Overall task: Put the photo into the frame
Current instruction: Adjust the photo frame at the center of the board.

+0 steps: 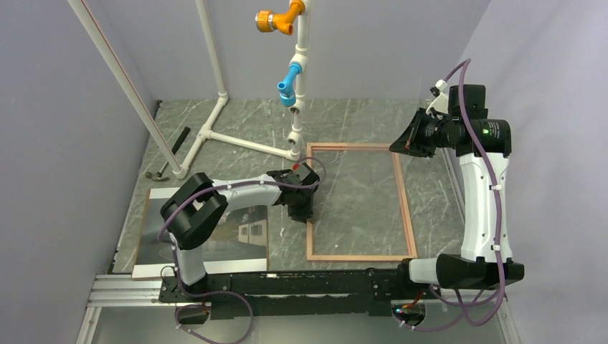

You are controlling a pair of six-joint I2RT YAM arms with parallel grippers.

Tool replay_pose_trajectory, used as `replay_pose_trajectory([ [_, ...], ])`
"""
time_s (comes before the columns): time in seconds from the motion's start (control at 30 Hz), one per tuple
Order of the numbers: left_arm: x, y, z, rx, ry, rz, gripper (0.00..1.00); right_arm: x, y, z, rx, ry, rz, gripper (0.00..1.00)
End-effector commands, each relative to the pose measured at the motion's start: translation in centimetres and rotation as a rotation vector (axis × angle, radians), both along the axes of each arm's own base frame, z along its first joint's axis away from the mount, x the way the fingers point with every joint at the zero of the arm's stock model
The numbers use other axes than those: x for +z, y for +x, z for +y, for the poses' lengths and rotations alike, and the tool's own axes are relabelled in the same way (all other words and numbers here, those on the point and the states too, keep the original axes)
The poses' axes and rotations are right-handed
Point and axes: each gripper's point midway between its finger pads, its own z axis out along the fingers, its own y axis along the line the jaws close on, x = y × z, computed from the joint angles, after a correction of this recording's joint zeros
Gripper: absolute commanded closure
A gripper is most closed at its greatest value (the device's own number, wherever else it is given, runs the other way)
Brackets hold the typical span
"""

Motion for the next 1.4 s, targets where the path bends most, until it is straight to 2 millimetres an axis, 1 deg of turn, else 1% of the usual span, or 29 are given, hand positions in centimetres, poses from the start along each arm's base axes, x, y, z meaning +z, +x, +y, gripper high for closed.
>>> replay_pose_trajectory([
  [0.0, 0.8, 1.3, -0.9, 0.041, -0.008, -0.043, 0.80, 0.4, -0.2, -0.2, -0.001, -0.003, -0.032, 1.00],
  [0.1, 1.1, 1.9, -1.0, 0.066, -0.017, -0.049, 0.91, -0.2, -0.1, -0.2, -0.002, -0.003, -0.033, 1.00],
  [0.23, 1.7, 3.0, -1.6, 0.097, -0.035, -0.063, 1.00, -1.0, -0.1, -0.2, -0.003, -0.006, -0.023, 1.00],
  [0.33, 2.2, 4.1, -2.1, 0.113, -0.039, -0.078, 1.00, -1.6, -0.1, -0.3, -0.005, -0.006, -0.019, 1.00],
  [0.5, 2.6, 4.9, -2.8, 0.140, -0.059, -0.082, 1.00, -2.2, 0.0, -0.1, -0.005, 0.004, -0.016, 1.00],
  [0.7, 2.9, 6.2, -2.5, 0.149, -0.077, -0.096, 1.00, -2.9, -0.1, -0.1, 0.002, 0.005, -0.006, 1.00],
  [0.8, 2.9, 6.4, -2.3, 0.130, -0.067, -0.107, 1.00, -3.1, 0.0, -0.1, -0.001, 0.003, -0.004, 1.00],
  [0.9, 2.4, 6.0, -2.3, 0.115, -0.068, -0.087, 1.00, -3.1, 0.0, -0.1, -0.003, 0.003, -0.006, 1.00],
  [0.93, 2.3, 5.8, -2.4, 0.112, -0.075, -0.080, 0.98, -3.1, 0.1, -0.1, -0.003, 0.004, -0.007, 1.00],
  [1.0, 2.1, 5.5, -2.5, 0.106, -0.085, -0.070, 0.91, -3.1, 0.2, -0.1, -0.001, 0.005, -0.007, 1.00],
  [1.13, 2.3, 5.2, -2.0, 0.099, -0.077, -0.076, 0.61, -2.9, 0.4, -0.1, -0.003, 0.007, -0.014, 1.00],
  [1.2, 2.7, 5.2, -1.8, 0.097, -0.078, -0.091, 0.50, -2.7, 0.4, -0.1, -0.002, 0.008, -0.022, 1.00],
  [1.27, 3.0, 5.0, -1.4, 0.096, -0.076, -0.102, 0.49, -2.7, 0.5, 0.0, -0.002, 0.011, -0.021, 1.00],
  [1.37, 2.9, 4.6, -0.9, 0.090, -0.061, -0.109, 0.50, -2.7, 0.6, -0.1, -0.005, 0.011, -0.024, 1.00],
])
